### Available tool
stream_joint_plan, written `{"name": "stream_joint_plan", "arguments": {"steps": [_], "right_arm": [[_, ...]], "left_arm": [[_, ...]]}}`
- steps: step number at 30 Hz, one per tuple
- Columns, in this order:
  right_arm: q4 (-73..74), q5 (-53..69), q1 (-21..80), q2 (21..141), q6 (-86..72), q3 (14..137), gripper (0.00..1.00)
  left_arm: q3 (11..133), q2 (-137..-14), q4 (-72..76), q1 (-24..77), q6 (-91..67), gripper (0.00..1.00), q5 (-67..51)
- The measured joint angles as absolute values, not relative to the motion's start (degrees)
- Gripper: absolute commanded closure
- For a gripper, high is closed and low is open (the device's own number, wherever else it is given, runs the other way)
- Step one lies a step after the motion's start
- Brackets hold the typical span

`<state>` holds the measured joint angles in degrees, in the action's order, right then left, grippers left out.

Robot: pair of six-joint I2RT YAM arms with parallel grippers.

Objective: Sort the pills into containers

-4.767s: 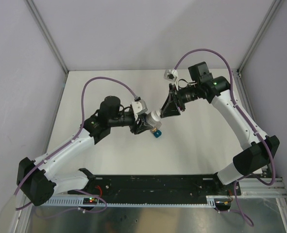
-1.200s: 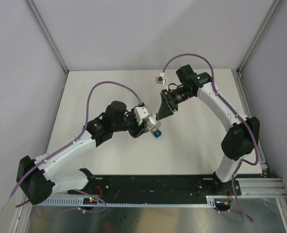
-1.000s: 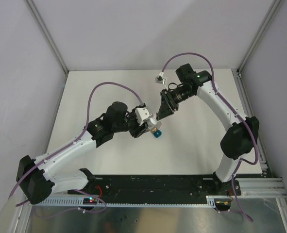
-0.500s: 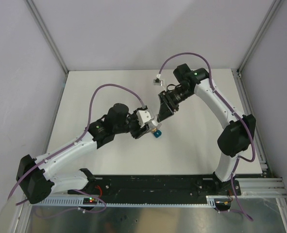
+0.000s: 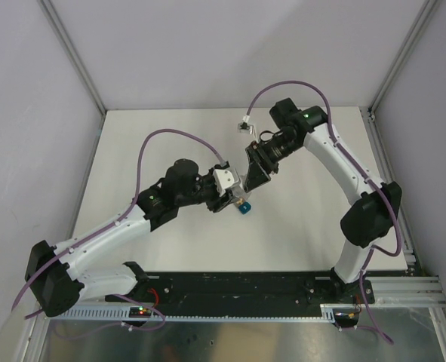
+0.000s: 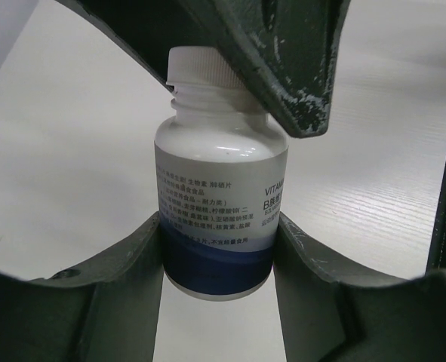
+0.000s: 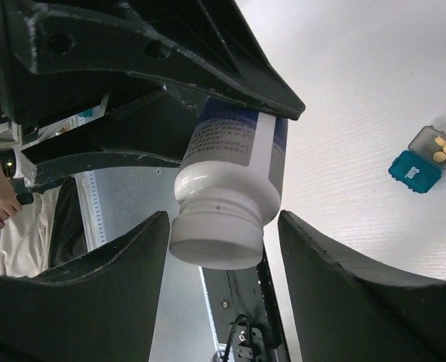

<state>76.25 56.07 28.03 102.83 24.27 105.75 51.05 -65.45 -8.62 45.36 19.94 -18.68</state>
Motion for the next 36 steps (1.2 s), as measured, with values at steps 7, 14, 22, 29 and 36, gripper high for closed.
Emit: {"name": "stream_joint_plan", "arguments": {"steps": [7, 14, 22, 29, 36], "right_arm": [[75.99, 54.96, 27.57, 99.77, 24.27, 105.45, 0.26], [74.26, 52.64, 26.61, 95.35, 24.32, 102.04, 0.20], [67.24, 48.12, 25.82, 84.42, 25.69, 91.31, 0.19], [59.75, 45.25, 28.40, 73.91, 28.34, 86.06, 0.19], [55.33, 44.01, 31.73, 70.94, 31.05, 85.58, 0.19]], "left_arm": [[51.05, -65.47, -8.01, 45.36, 19.88, 1.00, -19.49], [51.05, -65.41, -7.99, 44.62, 19.00, 1.00, -22.35], [51.05, -63.55, -7.97, 41.41, 15.90, 1.00, -30.61], [51.13, -63.20, -8.93, 40.10, 12.95, 1.00, -40.07], [52.23, -63.22, -10.11, 39.18, 10.92, 1.00, -46.46]]}}
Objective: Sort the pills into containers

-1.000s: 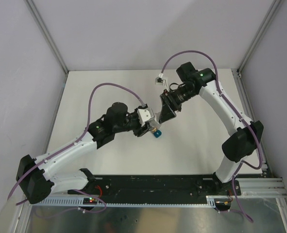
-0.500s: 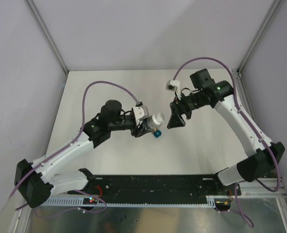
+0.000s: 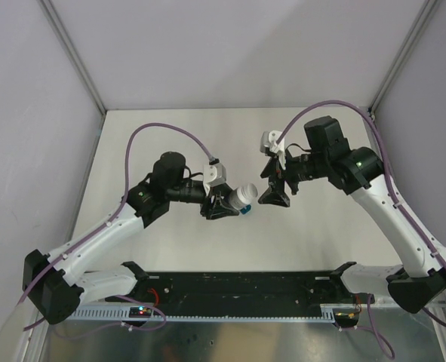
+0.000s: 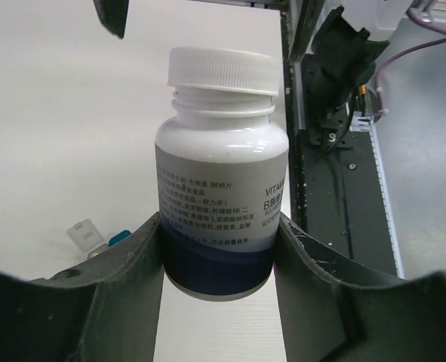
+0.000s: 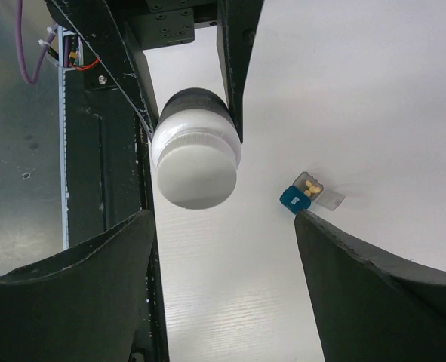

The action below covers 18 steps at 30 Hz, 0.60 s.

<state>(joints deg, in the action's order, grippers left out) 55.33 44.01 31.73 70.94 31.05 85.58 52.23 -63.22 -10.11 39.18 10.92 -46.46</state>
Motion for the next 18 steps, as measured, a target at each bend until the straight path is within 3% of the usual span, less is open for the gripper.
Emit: {"name": "stream_joint_plan", "arguments": {"steps": [9, 18], "right_arm": [[54.39, 41.43, 37.08, 71.55, 33.06, 85.58, 0.21], [54.22, 40.71, 37.89, 71.79, 33.28, 85.71, 0.34]], "left_arm": [[52.62, -63.40, -10.22, 39.11, 10.04, 1.00, -49.76], [52.62, -63.68, -10.39, 39.09, 9.96, 1.00, -49.98]]}}
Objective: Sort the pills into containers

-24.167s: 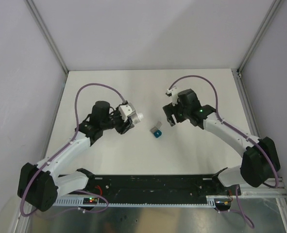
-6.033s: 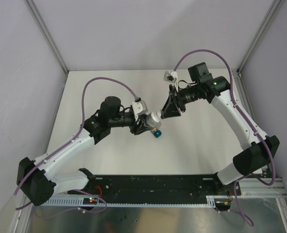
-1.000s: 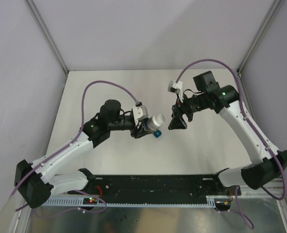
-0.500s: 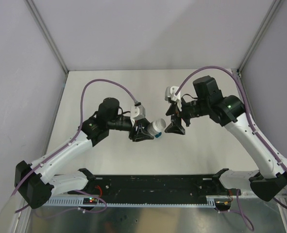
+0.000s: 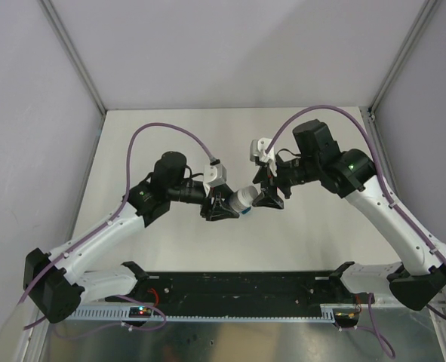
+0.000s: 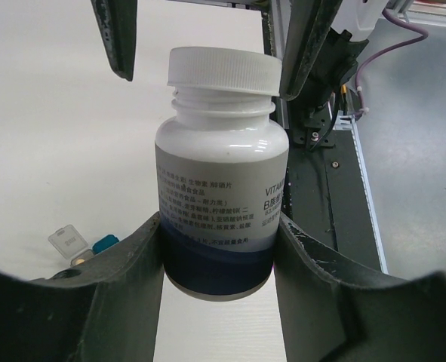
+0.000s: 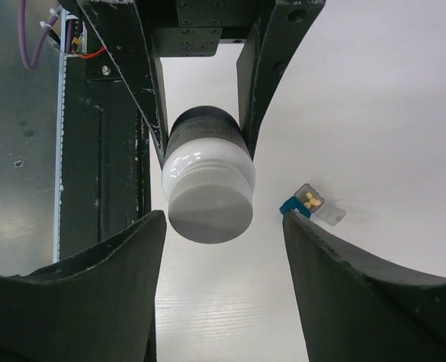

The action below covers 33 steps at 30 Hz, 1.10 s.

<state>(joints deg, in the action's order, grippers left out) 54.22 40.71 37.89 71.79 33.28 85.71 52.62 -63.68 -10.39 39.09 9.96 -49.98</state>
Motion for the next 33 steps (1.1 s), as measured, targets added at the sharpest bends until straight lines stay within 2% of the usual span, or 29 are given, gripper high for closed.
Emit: {"name": "stream_joint_plan", "arguments": {"steps": [21, 26, 33], "right_arm": [[57.54, 41.01, 38.63, 75.44, 34.81, 89.58, 0.81], [59.61, 41.06, 38.63, 76.53, 36.14, 90.80, 0.88], [61.89, 40.95, 38.63, 78.39, 37.32, 91.94, 0.90]], "left_arm": [[52.62, -64.42, -11.14, 38.92, 11.75, 1.00, -48.51], [52.62, -64.45, -11.81, 38.98, 14.33, 1.00, -47.64], [52.62, -64.45, -13.37, 39.66, 17.17, 1.00, -45.10]]}}
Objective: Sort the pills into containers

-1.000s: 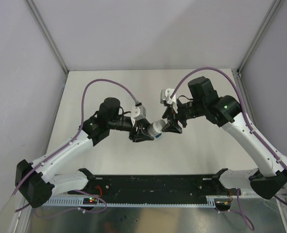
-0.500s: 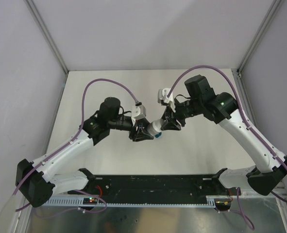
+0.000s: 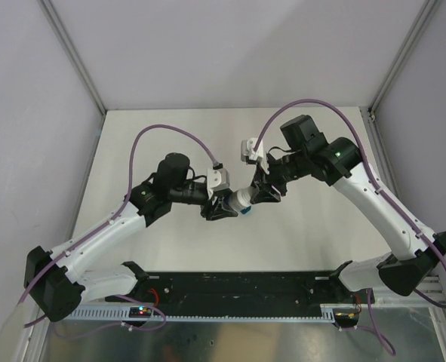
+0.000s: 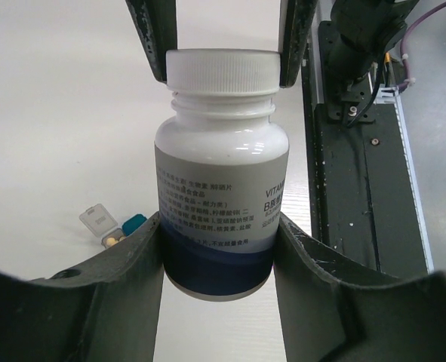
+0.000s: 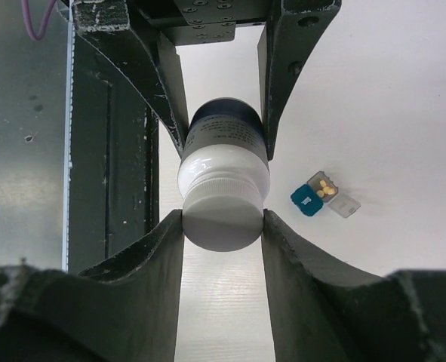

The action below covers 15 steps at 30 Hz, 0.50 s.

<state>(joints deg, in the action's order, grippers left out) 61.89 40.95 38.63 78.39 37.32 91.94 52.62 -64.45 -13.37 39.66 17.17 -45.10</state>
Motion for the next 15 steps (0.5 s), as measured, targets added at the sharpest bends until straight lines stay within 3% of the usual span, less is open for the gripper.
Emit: {"name": "stream_joint_plan", "arguments": {"steps": [15], "right_arm": [[61.76, 40.32, 38.52, 80.20, 34.17, 92.09, 0.91]], "left_arm": [[52.62, -64.55, -14.92, 40.84, 17.63, 1.00, -40.88]]}}
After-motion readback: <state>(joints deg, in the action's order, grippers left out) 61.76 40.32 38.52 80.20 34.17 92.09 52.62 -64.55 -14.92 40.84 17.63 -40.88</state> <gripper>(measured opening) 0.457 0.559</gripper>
